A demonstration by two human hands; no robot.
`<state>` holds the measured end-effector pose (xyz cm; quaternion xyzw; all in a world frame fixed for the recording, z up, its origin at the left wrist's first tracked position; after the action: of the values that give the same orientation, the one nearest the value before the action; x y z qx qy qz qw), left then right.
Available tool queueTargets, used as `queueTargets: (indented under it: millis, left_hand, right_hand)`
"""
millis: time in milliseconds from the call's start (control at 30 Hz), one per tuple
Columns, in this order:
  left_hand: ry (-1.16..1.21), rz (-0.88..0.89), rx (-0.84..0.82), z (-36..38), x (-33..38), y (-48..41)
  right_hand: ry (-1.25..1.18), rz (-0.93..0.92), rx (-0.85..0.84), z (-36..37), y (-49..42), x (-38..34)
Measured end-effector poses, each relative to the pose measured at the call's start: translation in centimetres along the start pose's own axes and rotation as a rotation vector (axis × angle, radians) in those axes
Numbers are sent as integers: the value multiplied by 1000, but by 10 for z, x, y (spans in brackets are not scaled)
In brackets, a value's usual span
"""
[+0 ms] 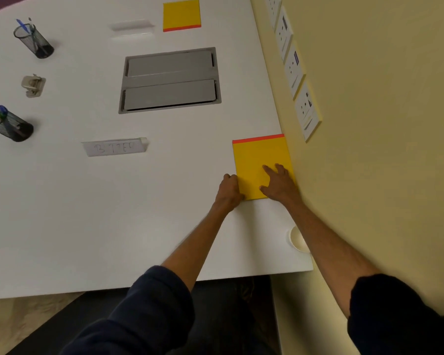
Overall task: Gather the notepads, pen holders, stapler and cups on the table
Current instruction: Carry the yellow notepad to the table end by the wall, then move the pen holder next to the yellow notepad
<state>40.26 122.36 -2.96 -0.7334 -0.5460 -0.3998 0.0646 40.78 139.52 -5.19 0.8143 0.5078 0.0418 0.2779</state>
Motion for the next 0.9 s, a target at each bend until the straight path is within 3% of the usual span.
queueTargets:
  millis: [133, 467, 900]
  left_hand:
    - [-12, 48, 79, -35, 1, 25]
    - [-209, 100, 341, -139, -4, 96]
    - [-314, 13, 652, -276, -74, 228]
  right_hand:
    - [-113, 30, 114, -23, 22, -19]
    - [-412, -314, 435, -70, 101, -128]
    - [-496, -610, 439, -95, 185, -310]
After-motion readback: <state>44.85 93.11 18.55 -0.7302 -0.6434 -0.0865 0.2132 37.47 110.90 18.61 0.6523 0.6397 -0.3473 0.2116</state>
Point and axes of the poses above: each hand's wrist, its own y-axis away from the middle knuckle, its own z-axis out of the palm, x = y × z, the point moved 7 cm from there along -y, towards the middle knuckle, and after that the axes turned 13 degrees about z, right-handed, at the moved point
